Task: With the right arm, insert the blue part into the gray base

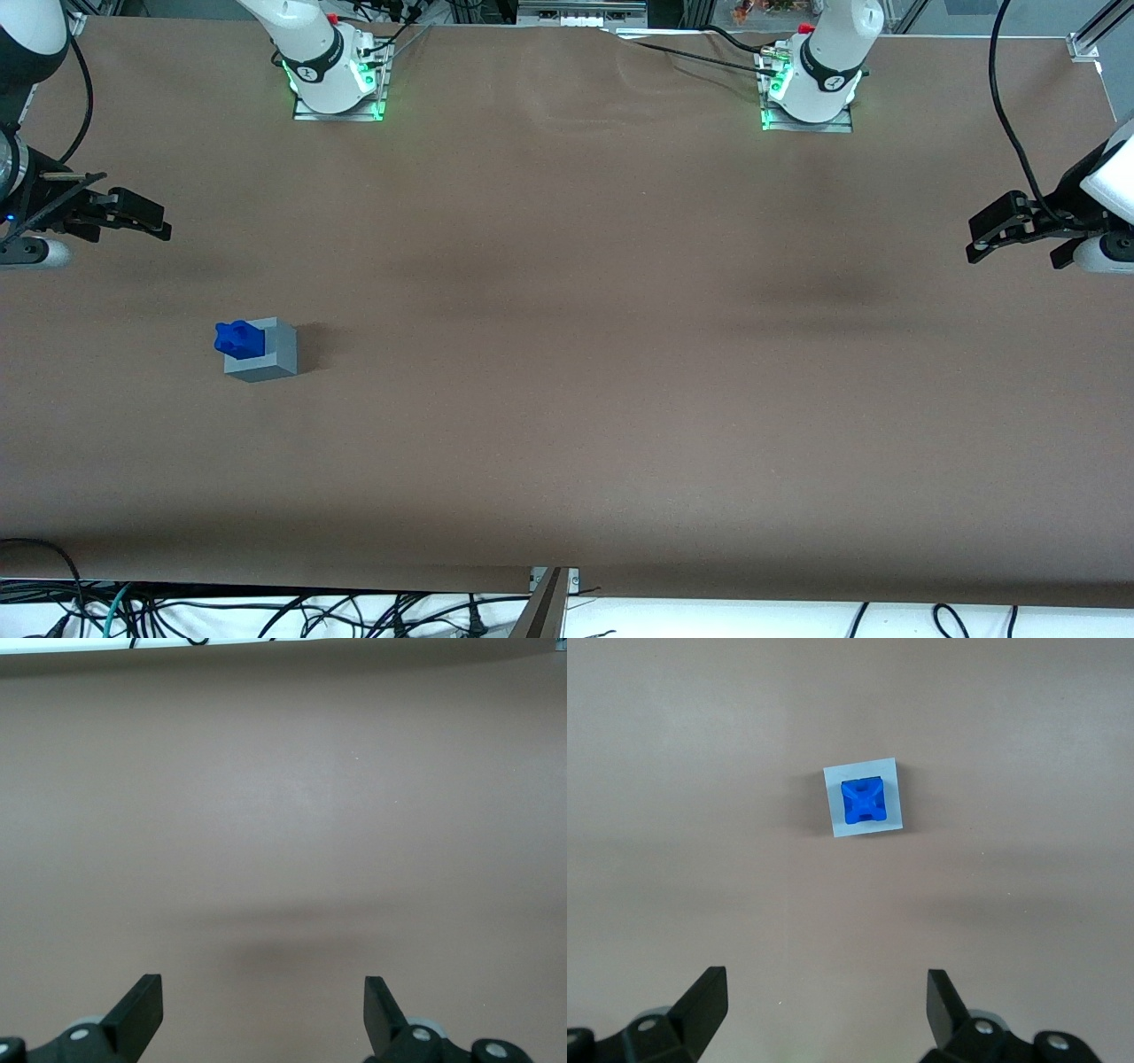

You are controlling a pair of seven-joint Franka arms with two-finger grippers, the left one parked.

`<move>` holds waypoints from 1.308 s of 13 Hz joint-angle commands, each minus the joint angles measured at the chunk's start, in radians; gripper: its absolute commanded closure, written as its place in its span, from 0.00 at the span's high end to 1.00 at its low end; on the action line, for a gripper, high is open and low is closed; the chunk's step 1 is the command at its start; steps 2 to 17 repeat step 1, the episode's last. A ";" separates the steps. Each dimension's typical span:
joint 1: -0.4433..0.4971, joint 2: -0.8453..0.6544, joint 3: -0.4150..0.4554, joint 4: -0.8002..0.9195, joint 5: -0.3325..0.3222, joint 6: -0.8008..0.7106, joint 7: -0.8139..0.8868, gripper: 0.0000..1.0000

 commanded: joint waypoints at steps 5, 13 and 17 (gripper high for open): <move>-0.028 -0.044 0.021 -0.055 -0.002 0.018 0.016 0.99; -0.028 -0.044 0.021 -0.055 -0.002 0.018 0.016 0.99; -0.028 -0.044 0.021 -0.055 -0.002 0.018 0.016 0.99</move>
